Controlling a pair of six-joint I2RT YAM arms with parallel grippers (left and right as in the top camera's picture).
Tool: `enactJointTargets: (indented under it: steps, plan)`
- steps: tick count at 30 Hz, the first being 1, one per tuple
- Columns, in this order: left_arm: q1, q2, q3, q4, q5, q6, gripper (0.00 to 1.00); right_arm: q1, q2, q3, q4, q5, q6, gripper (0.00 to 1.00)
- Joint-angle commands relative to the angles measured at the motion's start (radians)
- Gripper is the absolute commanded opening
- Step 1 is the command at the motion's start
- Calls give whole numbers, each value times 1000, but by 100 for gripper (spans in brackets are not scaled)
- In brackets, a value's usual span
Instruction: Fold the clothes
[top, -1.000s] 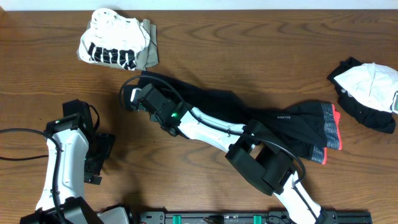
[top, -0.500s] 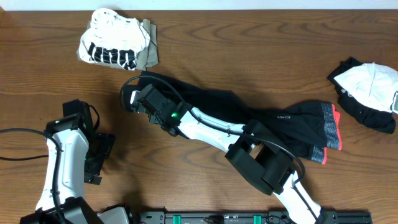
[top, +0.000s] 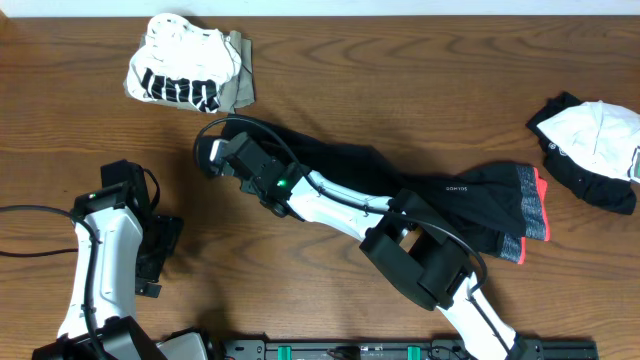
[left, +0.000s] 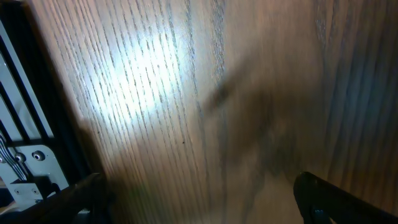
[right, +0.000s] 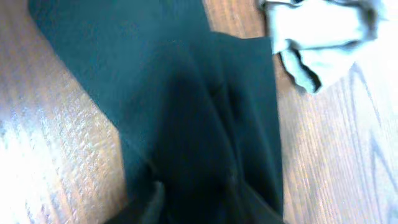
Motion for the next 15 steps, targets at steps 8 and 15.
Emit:
enactJointTargets:
  steps: [8, 15]
  plan:
    - [5, -1, -5, -5, -27, -9, 98, -10, 11, 13, 21, 29, 41, 4]
    - [5, -1, -5, -5, -27, -9, 98, -58, 11, 13, 67, 28, 150, 1]
